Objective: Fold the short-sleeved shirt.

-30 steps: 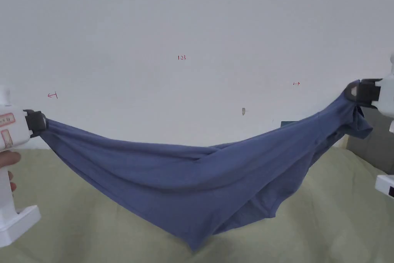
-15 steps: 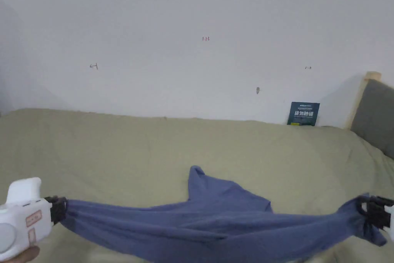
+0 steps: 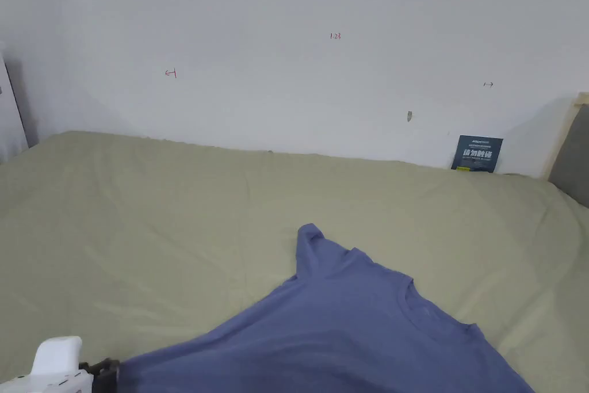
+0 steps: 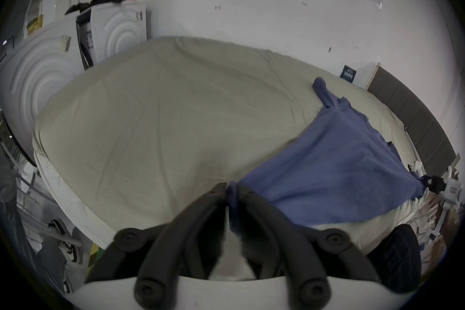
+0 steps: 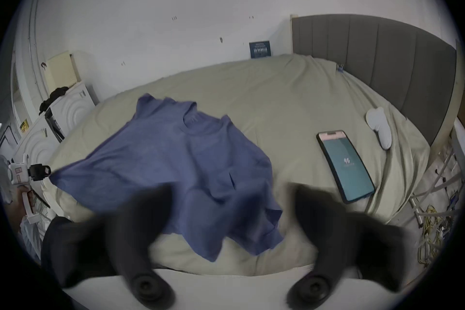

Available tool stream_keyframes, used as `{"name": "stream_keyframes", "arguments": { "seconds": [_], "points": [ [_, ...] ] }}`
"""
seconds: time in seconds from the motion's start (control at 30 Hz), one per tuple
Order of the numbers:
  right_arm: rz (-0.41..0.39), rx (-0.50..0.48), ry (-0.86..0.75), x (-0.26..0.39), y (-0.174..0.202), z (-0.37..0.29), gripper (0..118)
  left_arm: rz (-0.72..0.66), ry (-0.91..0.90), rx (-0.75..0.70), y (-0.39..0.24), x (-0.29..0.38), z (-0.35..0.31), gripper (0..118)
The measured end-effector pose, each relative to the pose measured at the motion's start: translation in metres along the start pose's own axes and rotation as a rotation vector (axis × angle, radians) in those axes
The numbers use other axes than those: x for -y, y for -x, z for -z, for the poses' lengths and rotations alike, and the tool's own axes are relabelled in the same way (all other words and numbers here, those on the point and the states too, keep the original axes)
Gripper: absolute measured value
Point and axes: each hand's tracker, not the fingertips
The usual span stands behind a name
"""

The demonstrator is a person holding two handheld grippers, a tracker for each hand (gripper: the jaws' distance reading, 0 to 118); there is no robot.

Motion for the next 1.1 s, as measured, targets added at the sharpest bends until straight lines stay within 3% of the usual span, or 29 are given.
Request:
{"name": "stream_keyframes", "arguments": {
  "seconds": [0.03, 0.07, 0.13, 0.17, 0.27, 0.3, 0.4, 0.47, 0.5, 0.57, 0.7, 0.77, 0.93, 0.97, 1.0, 1.03, 1.07, 1.1],
  "points": [
    [-0.008, -0.094, -0.034, -0.008, 0.008, -0.008, 118, 0.014, -0.023, -0.014, -0.001, -0.003, -0.006, 108],
    [-0.011, -0.129, -0.113, -0.007, 0.009, -0.020, 118, 0.026, -0.057, -0.019, 0.003, -0.006, -0.012, 114],
    [-0.006, -0.138, -0.149, -0.010, 0.009, -0.039, 118, 0.077, -0.148, -0.043, 0.005, -0.011, -0.033, 115],
    [-0.002, -0.084, -0.119, -0.021, 0.006, -0.046, 118, 0.113, -0.177, -0.040, 0.004, -0.014, -0.048, 115],
    [-0.038, -0.129, -0.151, -0.026, 0.020, -0.073, 118, 0.203, -0.260, -0.035, -0.012, -0.013, -0.092, 115],
    [-0.092, -0.178, -0.214, -0.046, 0.057, -0.082, 118, 0.225, -0.272, -0.033, -0.016, -0.012, -0.100, 115],
    [-0.125, -0.219, -0.228, -0.040, 0.091, -0.109, 118, 0.259, -0.323, -0.091, -0.026, -0.004, -0.126, 115],
    [-0.125, -0.299, -0.231, -0.036, 0.123, -0.118, 110, 0.247, -0.327, -0.081, -0.025, 0.003, -0.135, 112],
    [-0.138, -0.314, -0.225, -0.033, 0.133, -0.124, 96, 0.242, -0.316, -0.074, -0.024, 0.005, -0.137, 105],
    [-0.144, -0.314, -0.212, -0.027, 0.146, -0.112, 35, 0.216, -0.272, -0.056, -0.021, 0.009, -0.136, 45],
    [-0.170, -0.296, -0.209, -0.021, 0.174, -0.108, 7, 0.192, -0.191, -0.077, -0.007, 0.015, -0.116, 0],
    [-0.177, -0.341, -0.194, -0.025, 0.179, -0.106, 7, 0.170, -0.119, -0.027, 0.000, 0.017, -0.102, 0],
    [-0.202, -0.349, -0.171, -0.029, 0.194, -0.097, 7, 0.088, 0.029, -0.020, 0.020, 0.016, -0.050, 0],
    [-0.204, -0.350, -0.168, -0.030, 0.197, -0.095, 7, 0.061, 0.052, -0.010, 0.026, 0.016, -0.037, 6],
    [-0.207, -0.353, -0.161, -0.030, 0.198, -0.092, 7, 0.031, 0.085, 0.017, 0.031, 0.015, -0.024, 27],
    [-0.209, -0.353, -0.153, -0.031, 0.198, -0.090, 7, 0.012, 0.115, 0.020, 0.035, 0.014, -0.012, 82],
    [-0.212, -0.350, -0.147, -0.031, 0.199, -0.088, 7, -0.002, 0.150, 0.027, 0.039, 0.012, 0.003, 113],
    [-0.216, -0.347, -0.142, -0.031, 0.204, -0.087, 7, 0.002, 0.201, 0.039, 0.041, 0.011, 0.016, 118]
  ]
}}
